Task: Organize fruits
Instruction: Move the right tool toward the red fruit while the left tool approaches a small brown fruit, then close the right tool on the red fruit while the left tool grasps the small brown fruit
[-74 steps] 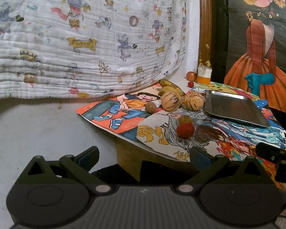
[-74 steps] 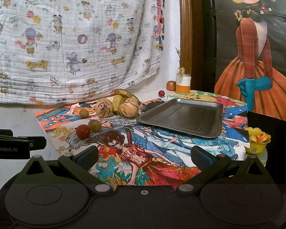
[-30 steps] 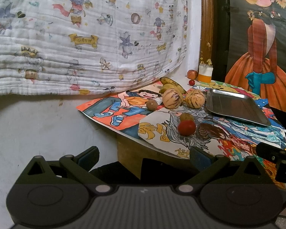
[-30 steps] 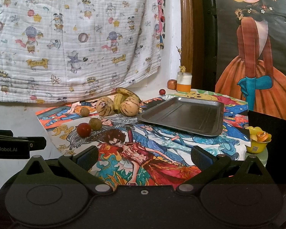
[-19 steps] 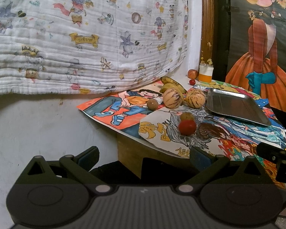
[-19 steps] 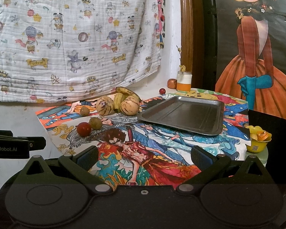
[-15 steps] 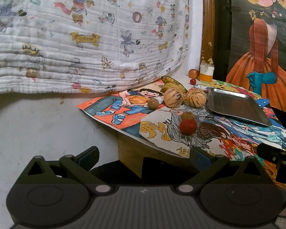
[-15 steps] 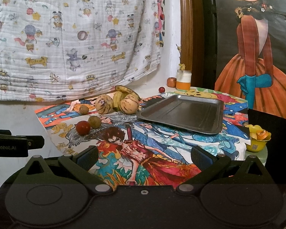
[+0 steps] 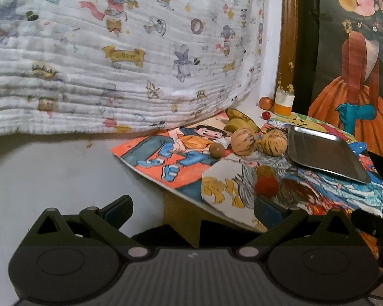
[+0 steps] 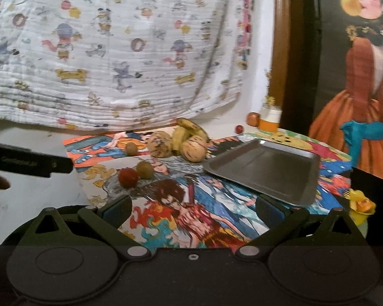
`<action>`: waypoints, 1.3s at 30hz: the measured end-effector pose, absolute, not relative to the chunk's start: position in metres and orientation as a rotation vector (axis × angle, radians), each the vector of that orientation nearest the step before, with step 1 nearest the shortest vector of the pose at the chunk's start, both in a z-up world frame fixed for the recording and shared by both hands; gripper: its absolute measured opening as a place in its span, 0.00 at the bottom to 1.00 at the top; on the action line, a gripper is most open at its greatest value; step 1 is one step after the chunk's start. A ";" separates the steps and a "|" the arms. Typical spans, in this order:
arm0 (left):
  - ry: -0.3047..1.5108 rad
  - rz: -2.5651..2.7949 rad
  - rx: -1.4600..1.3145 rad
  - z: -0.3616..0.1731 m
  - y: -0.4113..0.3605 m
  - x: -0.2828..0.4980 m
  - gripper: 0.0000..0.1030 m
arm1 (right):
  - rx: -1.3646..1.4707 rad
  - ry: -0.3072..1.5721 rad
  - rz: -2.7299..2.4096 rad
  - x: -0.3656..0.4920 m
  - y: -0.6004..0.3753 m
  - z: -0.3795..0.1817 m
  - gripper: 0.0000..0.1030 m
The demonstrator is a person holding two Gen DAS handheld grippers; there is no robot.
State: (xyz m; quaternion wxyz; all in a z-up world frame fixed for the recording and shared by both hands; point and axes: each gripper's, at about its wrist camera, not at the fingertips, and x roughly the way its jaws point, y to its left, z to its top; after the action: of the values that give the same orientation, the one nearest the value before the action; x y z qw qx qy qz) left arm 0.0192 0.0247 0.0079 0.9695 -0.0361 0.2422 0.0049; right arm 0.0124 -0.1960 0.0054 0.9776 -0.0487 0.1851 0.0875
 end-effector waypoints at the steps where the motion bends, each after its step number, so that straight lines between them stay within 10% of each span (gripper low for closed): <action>1: 0.489 0.005 -0.070 0.009 0.026 0.023 1.00 | -0.097 0.384 0.190 0.015 -0.196 0.008 1.00; 16: 0.524 -0.119 0.005 0.015 0.040 0.108 1.00 | -0.099 0.497 0.311 0.067 -0.158 0.013 0.97; 28: 0.565 -0.239 0.032 -0.001 0.045 0.167 0.98 | -0.080 0.579 0.350 0.105 -0.126 -0.007 0.74; 39: 0.583 -0.308 0.020 -0.012 0.042 0.194 0.74 | -0.088 0.570 0.325 0.113 -0.121 -0.013 0.52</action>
State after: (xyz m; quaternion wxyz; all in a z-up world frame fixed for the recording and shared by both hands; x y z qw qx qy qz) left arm 0.1939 0.0421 -0.0117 0.9461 0.0100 0.2861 -0.1514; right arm 0.1130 -0.1208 -0.0127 0.9456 -0.0434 0.2800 0.1596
